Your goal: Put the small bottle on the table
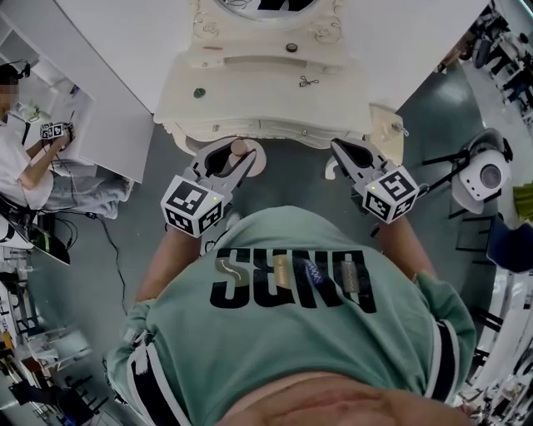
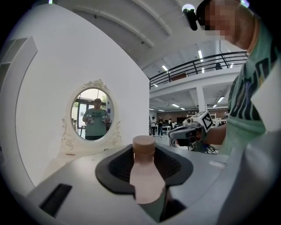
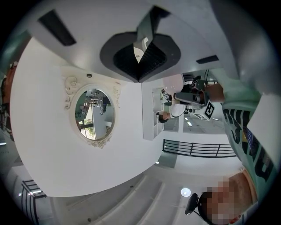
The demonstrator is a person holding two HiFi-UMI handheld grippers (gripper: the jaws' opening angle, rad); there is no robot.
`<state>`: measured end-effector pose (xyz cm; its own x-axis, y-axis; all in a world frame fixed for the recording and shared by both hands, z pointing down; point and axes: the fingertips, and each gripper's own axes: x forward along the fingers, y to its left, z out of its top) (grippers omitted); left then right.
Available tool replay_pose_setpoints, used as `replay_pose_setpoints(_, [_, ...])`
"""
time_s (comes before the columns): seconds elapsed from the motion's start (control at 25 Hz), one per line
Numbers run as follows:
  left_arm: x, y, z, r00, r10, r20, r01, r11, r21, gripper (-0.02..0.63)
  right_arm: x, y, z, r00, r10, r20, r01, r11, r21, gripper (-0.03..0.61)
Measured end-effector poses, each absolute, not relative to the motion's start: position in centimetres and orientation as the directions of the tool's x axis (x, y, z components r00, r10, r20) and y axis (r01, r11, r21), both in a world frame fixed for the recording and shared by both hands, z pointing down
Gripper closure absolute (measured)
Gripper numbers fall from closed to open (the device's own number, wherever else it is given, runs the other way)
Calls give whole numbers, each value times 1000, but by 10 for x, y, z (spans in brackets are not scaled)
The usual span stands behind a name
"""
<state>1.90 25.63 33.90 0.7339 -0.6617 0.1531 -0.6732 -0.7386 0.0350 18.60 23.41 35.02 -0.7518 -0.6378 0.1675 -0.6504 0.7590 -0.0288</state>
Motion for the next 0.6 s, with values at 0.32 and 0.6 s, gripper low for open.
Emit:
replay_pose_setpoints(0.32, [-9, 200, 347, 747, -647, 154, -660, -749, 56, 471, 157, 182, 360, -744, -643, 183, -660, 750, -48, 584])
replay_pose_setpoints(0.6, [-44, 110, 344, 797, -589, 136, -599, -800, 46, 470, 116, 104, 357, -717, -674, 175, -690, 723, -42, 584])
